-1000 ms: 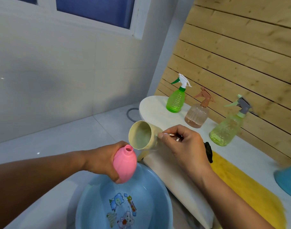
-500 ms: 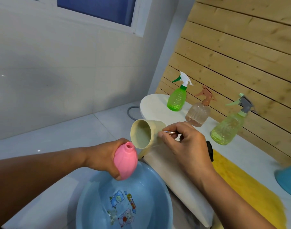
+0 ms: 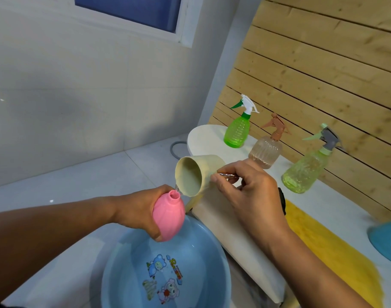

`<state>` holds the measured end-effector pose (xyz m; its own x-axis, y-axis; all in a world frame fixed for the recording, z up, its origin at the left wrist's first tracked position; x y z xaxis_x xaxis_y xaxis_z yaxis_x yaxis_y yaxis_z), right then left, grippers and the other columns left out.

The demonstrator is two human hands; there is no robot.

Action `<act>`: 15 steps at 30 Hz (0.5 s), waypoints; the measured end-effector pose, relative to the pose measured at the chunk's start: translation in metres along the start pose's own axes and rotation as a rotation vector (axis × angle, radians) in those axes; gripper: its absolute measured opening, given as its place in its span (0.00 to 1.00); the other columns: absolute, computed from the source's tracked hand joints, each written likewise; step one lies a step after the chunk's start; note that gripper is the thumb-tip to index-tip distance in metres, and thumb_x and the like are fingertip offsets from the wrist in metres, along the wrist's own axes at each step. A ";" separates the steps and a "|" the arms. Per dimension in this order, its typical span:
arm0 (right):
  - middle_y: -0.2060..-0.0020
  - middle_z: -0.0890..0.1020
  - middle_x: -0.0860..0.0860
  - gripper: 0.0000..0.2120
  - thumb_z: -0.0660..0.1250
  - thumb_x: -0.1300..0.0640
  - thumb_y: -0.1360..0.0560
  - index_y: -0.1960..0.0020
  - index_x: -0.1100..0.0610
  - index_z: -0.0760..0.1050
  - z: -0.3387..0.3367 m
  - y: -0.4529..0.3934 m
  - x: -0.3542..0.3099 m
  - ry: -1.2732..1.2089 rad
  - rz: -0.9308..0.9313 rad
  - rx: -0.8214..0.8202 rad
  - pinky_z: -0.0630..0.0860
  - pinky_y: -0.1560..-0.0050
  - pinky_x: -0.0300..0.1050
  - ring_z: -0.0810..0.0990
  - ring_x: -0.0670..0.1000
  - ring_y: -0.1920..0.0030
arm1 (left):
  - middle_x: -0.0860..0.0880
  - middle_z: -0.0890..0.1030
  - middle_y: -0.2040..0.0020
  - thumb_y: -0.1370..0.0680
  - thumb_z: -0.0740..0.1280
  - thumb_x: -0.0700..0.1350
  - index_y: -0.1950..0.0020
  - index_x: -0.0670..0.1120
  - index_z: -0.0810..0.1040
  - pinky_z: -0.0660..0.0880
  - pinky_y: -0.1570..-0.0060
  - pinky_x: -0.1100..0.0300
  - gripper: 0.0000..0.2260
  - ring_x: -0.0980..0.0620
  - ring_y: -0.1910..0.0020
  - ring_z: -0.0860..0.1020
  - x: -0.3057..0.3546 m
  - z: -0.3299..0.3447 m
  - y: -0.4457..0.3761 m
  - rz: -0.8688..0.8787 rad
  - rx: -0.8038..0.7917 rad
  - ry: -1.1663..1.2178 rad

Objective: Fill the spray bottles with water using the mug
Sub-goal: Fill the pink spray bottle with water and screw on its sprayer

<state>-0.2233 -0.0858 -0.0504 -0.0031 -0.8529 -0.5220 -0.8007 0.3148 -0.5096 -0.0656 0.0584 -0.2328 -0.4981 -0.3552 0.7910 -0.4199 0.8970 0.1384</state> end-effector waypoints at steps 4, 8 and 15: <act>0.59 0.80 0.44 0.02 0.76 0.55 0.26 0.54 0.51 0.83 0.000 0.000 -0.001 0.013 -0.023 0.006 0.69 0.58 0.28 0.79 0.43 0.55 | 0.61 0.76 0.39 0.37 0.86 0.48 0.31 0.63 0.66 0.81 0.50 0.65 0.43 0.59 0.40 0.78 0.001 0.000 0.000 -0.002 -0.002 -0.005; 0.58 0.80 0.44 0.03 0.76 0.55 0.26 0.54 0.52 0.84 -0.002 0.001 -0.004 0.039 -0.053 0.015 0.69 0.58 0.28 0.79 0.43 0.55 | 0.62 0.76 0.39 0.37 0.86 0.48 0.31 0.63 0.66 0.80 0.51 0.66 0.42 0.59 0.41 0.78 0.002 0.000 -0.001 -0.001 -0.001 -0.017; 0.57 0.80 0.45 0.04 0.75 0.52 0.25 0.52 0.51 0.83 -0.002 0.004 -0.008 0.106 -0.110 0.029 0.74 0.60 0.38 0.77 0.43 0.58 | 0.62 0.77 0.39 0.38 0.86 0.49 0.32 0.64 0.67 0.82 0.48 0.62 0.42 0.58 0.40 0.79 0.003 0.001 -0.001 0.017 -0.005 -0.003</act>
<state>-0.2280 -0.0783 -0.0470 0.0190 -0.9215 -0.3878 -0.7821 0.2279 -0.5800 -0.0669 0.0565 -0.2312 -0.5070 -0.3408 0.7917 -0.4080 0.9040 0.1278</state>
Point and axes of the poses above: each hand's wrist, its own y-axis away from the middle knuckle, its own z-axis out of the palm, x = y × z, the point moved 7 cm from there along -y, towards the middle knuckle
